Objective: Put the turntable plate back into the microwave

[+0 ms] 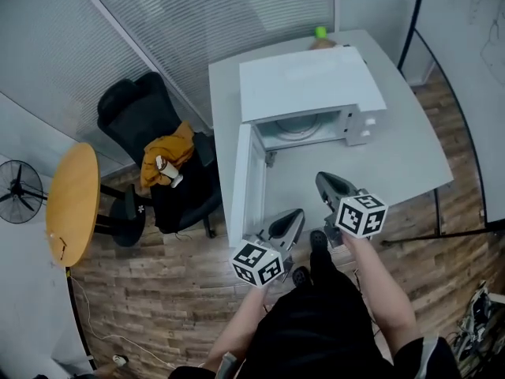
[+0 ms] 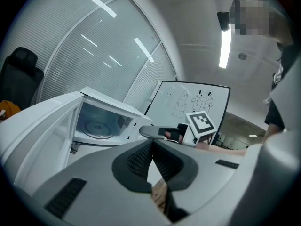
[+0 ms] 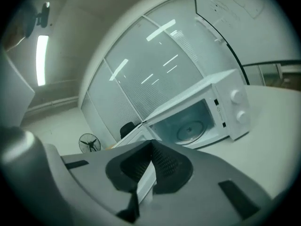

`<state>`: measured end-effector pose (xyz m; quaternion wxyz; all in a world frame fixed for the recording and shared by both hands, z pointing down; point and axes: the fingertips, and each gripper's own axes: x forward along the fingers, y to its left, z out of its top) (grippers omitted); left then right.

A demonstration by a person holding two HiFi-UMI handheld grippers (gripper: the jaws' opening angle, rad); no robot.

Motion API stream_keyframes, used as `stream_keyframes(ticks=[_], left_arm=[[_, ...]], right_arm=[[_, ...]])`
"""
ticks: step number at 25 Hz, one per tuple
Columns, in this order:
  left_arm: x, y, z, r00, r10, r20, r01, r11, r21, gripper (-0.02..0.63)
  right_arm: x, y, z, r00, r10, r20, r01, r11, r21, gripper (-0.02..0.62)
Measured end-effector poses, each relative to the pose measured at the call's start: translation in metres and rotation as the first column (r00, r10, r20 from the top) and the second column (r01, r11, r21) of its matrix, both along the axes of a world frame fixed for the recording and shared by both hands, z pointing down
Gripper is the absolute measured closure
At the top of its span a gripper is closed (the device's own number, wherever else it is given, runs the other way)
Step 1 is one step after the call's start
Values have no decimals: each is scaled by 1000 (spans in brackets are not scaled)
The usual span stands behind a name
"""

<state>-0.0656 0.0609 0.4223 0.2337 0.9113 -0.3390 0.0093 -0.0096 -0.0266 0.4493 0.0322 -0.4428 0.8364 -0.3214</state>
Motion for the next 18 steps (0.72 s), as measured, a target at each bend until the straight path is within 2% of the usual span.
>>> stream_keyframes(ticks=[3,9,15,18], left_arm=[[-3,12,-9,1000,-9,13,8,1000,29,609],[-10,34,-29,1000,-26,12,25,996,85,609],[-10,48,-42,999,-29,15,27,992,122,609],[-7,52,-48,999,-29,19,26,991,131,609]], right_arm=[[6,27,-22,998,0,-60,5,997,81,588],[20,75,-56,994,25,-108,-3,981,196,588],[24,108,-74,987,16,-159,27,964,265,588],[23,120,-81,988,3,-152,40,959,282,586]])
